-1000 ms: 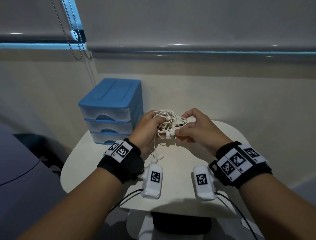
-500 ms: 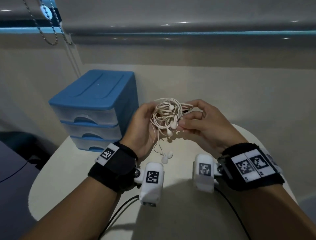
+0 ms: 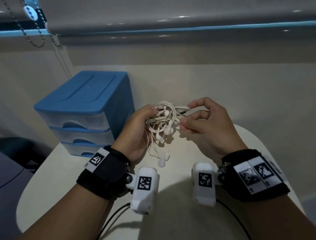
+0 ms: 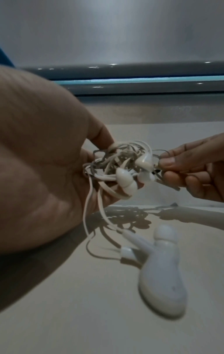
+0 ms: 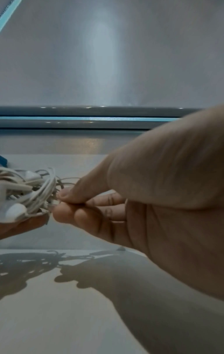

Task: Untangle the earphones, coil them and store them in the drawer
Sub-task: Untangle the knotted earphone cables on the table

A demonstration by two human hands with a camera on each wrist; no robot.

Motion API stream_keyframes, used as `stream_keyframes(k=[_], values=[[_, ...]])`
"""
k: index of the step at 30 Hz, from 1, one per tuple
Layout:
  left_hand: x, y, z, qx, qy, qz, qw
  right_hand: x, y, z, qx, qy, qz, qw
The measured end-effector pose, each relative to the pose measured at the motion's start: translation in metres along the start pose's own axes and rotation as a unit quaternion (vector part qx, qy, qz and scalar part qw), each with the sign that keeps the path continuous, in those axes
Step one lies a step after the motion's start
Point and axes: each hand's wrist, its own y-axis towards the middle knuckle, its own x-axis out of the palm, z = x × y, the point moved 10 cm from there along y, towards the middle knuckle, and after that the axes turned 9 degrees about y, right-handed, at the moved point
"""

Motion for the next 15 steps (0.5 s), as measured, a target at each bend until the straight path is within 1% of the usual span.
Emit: stream_keyframes(k=[2,5,7,10,15], values=[[0.000,-0.001,0.004,0.024,0.033,-0.006,0.999,0.003,0.000,-0.001,-0.007,-0.006,-0.001,1.000],[0.010,-0.004,0.005,0.040,0.060,-0.047,0.996,0.005,-0.001,-0.003,-0.020,-0.020,0.002,1.000],[0.014,-0.005,0.008,0.053,0.078,-0.061,0.994,0.004,-0.001,-0.003,-0.024,-0.009,0.007,1.000],[0.014,-0.005,0.011,0.076,0.102,-0.060,0.990,0.005,-0.002,-0.001,-0.020,0.022,0.001,1.000],[0.016,-0.009,0.018,0.113,0.100,-0.050,0.987,0.005,0.001,0.010,0.015,0.066,-0.004,0.998]])
